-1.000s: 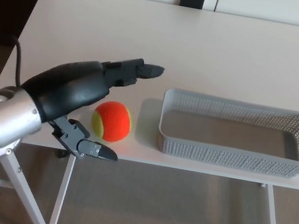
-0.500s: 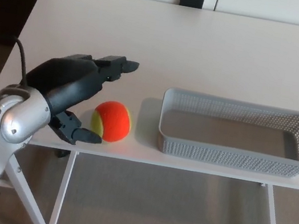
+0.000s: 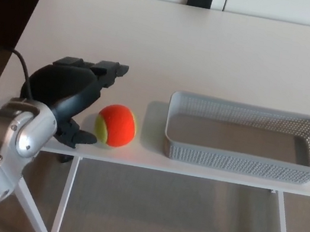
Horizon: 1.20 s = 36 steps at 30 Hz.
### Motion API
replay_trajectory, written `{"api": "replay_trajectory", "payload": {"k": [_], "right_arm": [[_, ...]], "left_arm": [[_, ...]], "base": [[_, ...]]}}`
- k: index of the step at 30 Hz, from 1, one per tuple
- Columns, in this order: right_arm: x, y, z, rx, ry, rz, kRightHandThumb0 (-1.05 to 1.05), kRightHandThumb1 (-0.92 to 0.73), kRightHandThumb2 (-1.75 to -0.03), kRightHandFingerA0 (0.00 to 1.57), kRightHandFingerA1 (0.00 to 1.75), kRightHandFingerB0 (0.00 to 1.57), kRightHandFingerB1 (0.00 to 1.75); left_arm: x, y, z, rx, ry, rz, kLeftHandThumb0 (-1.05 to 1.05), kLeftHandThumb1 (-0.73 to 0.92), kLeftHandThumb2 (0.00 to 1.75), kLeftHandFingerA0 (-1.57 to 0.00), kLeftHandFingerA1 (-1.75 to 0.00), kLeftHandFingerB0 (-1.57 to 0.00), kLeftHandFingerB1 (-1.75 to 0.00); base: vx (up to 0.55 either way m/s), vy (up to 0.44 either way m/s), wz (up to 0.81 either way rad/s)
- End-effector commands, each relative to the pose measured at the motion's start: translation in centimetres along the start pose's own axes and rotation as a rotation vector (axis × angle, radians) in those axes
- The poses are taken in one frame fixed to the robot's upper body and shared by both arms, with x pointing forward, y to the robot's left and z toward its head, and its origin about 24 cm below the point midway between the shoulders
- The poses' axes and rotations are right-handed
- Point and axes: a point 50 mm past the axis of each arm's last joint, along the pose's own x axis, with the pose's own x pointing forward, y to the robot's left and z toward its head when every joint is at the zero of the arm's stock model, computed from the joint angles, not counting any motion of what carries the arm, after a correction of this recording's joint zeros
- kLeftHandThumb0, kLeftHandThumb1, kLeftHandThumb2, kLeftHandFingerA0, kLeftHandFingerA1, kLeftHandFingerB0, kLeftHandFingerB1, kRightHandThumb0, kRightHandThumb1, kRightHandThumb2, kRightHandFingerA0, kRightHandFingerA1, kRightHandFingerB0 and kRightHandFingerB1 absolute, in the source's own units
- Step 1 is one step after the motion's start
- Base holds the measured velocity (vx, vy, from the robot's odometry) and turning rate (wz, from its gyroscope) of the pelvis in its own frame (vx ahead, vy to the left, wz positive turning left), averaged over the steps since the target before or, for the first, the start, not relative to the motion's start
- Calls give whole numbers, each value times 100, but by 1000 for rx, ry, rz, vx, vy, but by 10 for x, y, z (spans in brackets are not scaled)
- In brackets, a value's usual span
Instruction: The robot walk towards a table in front and uses its left hand to pickup a tennis ball on the left side and put it in a container on the right hand side
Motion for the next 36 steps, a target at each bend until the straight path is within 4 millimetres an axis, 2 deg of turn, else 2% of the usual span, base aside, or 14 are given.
{"api": "replay_trajectory", "payload": {"k": [1, 14, 15, 19, 21, 22, 24, 25, 26, 28, 31, 32, 33, 36], "right_arm": [[2, -6, 1, -19, 12, -11, -11, -67, -107, 13, 58, 3, 50], [3, -8, 9, -29, -8, -21, -12, -66, -107, 16, 61, 4, 51], [4, -8, 9, -32, -9, -20, -11, -80, -82, 18, 63, 6, 46], [4, -7, 8, -20, -5, -18, -12, -81, -82, 18, 62, 5, 45], [3, -7, 10, -25, -12, -17, -14, -67, -108, 16, 61, 3, 51], [4, -8, 11, -29, -14, -19, -13, -66, -107, 16, 60, 3, 51], [5, -9, 11, -27, -11, -24, -13, -66, -107, 16, 60, 4, 51], [5, -9, 11, -29, -12, -23, -11, -81, -81, 18, 62, 6, 45], [5, -9, 11, -26, -11, -26, -12, -66, -107, 16, 60, 4, 51], [5, -9, 12, -28, -11, -27, -12, -66, -107, 16, 60, 4, 51], [3, -8, 11, -18, -16, -25, -10, -81, -82, 17, 62, 6, 45], [3, -8, 11, -18, -11, -27, -11, -80, -81, 17, 61, 7, 45], [3, -8, 11, -20, -10, -26, -11, -66, -107, 15, 59, 4, 50], [3, -8, 11, -26, -11, -22, -11, -66, -107, 14, 59, 3, 50]], "left_arm": [[-2, -9, 1, 49, -17, -1, -27, 44, 59, -8, -27, -7, -22], [-1, -26, 10, 62, -38, -18, -30, 42, 61, -9, -36, -2, -22], [-1, -26, 10, 60, -38, -20, -28, 41, 63, -9, -38, -1, -23], [-1, -29, 10, 38, -39, -21, -24, 45, 53, -14, -31, -6, -25], [0, -29, 11, 13, -47, -11, -26, 44, 58, -12, -35, -10, -21], [0, -29, 11, -10, -55, -2, -16, 41, 88, -2, -49, 0, -48], [1, -29, 12, -18, -58, 1, -16, 42, 89, -2, -49, 0, -48], [1, -29, 12, -19, -58, 2, -16, 42, 89, -2, -49, 0, -48], [1, -29, 12, -21, -58, 3, -16, 42, 89, -2, -49, 0, -48], [1, -29, 12, -19, -55, 4, -16, 43, 89, -1, -49, 0, -48], [1, -30, 12, -40, -54, 14, -14, 42, 89, -1, -48, 0, -47], [1, -29, 12, -37, -53, 12, -24, 45, 56, -15, -33, -12, -29], [1, -29, 12, -38, -55, 14, -23, 45, 56, -16, -33, -13, -30], [1, -28, 12, -44, -59, 15, -23, 45, 58, -14, -33, -11, -30]], "base": [[0, 0, 0], [0, 0, 0], [0, 0, 0], [0, 0, 0], [0, 0, 0], [0, 0, 0], [0, 0, 0], [0, 0, 0], [0, 0, 0], [0, 0, 0], [0, 0, 0], [0, 0, 0], [0, 0, 0], [0, 0, 0]]}}
